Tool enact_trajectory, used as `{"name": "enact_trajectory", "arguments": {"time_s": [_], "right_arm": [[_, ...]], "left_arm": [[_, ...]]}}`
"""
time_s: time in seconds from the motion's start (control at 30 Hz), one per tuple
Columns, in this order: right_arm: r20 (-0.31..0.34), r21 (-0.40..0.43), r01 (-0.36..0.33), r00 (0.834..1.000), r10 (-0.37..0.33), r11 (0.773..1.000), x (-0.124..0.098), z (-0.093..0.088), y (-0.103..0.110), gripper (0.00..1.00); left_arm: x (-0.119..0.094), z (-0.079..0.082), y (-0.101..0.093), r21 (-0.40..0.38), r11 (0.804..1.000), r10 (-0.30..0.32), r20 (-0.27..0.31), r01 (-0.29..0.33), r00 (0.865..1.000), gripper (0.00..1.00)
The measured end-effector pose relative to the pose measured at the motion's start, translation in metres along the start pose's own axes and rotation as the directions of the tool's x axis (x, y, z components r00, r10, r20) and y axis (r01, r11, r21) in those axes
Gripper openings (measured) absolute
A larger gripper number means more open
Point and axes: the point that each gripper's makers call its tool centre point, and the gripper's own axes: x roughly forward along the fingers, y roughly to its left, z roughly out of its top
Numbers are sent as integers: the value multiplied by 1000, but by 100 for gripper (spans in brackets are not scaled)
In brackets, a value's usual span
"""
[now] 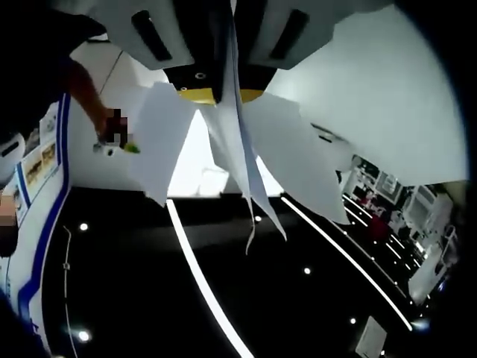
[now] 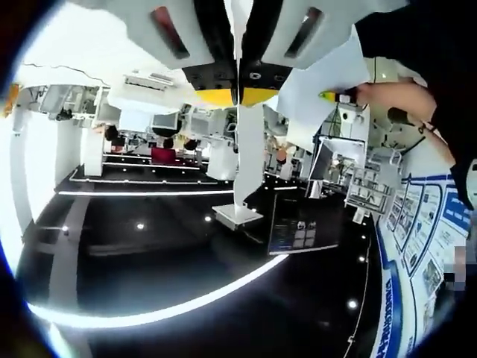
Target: Organize the stack of printing papers by aligning and flattening the scattered papers on the table
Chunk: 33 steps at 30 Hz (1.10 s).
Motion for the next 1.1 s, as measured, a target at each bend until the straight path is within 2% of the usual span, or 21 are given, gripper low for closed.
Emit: {"name": "enact_trajectory", "arguments": {"time_s": [0.17,0.3,0.5,0.63,0.7,0.87,0.93,1.03,1.1], "right_arm": [[17,38,-45,999,45,998,-2,4,14,0],[58,79,-100,994,95,992,-11,18,30,0],[81,90,-176,982,169,980,-17,33,51,0],[72,93,-213,976,207,973,-16,33,62,0],[88,160,-264,963,253,951,-16,34,70,0],[68,187,-283,959,275,941,-11,25,77,0],[76,236,-324,946,315,916,-8,21,86,0],[62,269,-337,941,333,902,0,11,90,0],[58,313,-353,934,354,881,6,3,96,0]], "left_arm": [[0,0,0,1,1000,0,0,0,1000,7],[0,0,0,0,1000,0,1,0,1000,7],[0,0,-1,0,1000,-2,2,2,1000,7],[1,0,-2,1,1000,-3,2,3,1000,7],[1,0,-2,1,1000,-3,2,3,1000,7],[1,0,-2,1,1000,-4,3,4,1000,7],[1,0,-3,1,1000,-5,3,5,1000,7],[1,0,-3,0,1000,-6,3,6,1000,7],[1,0,-3,0,1000,-6,3,6,1000,7]]}}
